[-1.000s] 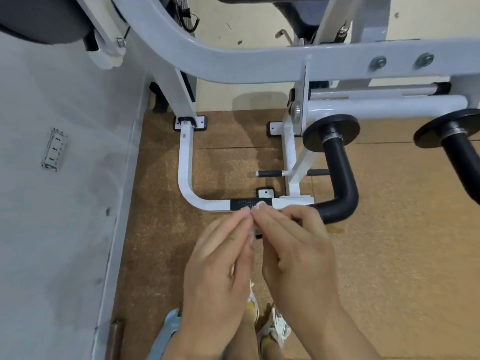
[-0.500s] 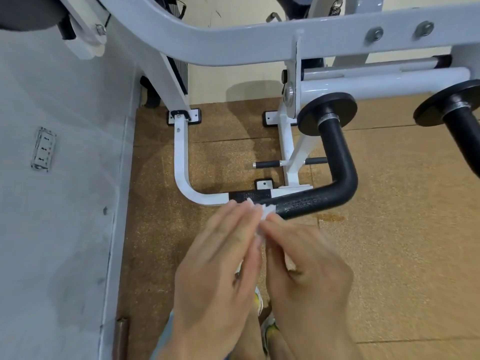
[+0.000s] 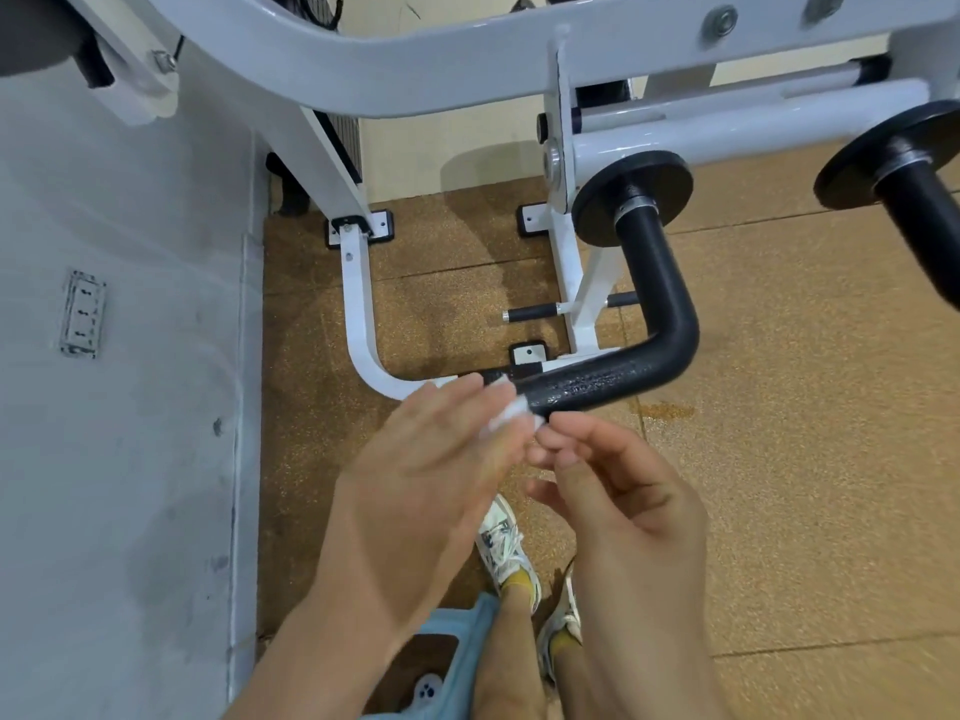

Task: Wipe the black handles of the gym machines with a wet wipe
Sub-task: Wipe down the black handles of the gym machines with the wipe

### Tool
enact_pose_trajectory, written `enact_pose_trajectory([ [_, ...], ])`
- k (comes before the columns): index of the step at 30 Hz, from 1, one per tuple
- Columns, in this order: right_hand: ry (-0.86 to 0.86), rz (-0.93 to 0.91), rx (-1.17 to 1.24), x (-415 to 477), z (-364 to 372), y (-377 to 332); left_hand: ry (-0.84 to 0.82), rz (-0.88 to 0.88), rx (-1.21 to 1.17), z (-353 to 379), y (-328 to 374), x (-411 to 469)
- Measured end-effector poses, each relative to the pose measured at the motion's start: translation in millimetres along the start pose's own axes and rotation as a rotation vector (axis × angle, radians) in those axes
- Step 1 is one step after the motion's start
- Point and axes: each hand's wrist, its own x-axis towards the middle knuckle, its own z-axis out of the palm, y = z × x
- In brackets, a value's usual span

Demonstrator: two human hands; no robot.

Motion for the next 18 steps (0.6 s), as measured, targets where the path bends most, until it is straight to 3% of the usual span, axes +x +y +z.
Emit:
enact_pose_trajectory([
  [3,-0.008,0.081,0.104,0.9,0.1,-1.0,0.071,0.094,-0.002,8.0,-7.2,-6.5],
  [5,-0.012,0.194,0.233,2.9,-1.5,0.5,0.129,-0.122,-0.157,1.4,-2.7,9.2],
  [7,-0.012,0.244,0.26,2.2,-1.9,2.5,0.161,-0.219,-0.268,-2.1,-0.1,17.5],
  [12,-0.061,0.141,0.168,-5.6,0.7,2.8,-0.024,0.081,-0.004,1.9,-3.3,1.9],
  [15,-0.004,0.11,0.176,-0.6,-1.4,3.5,-0.005,-0.188,-0.139,-4.3,1.2,20.3],
  [16,0.023,0.115,0.213,2.1,-2.3,2.4,0.046,-0.204,-0.161,-4.4,3.4,23.1],
  [18,0.047,0.148,0.309,5.9,-4.4,-0.3,-0.077,-0.152,-0.067,-3.1,11.8,22.3],
])
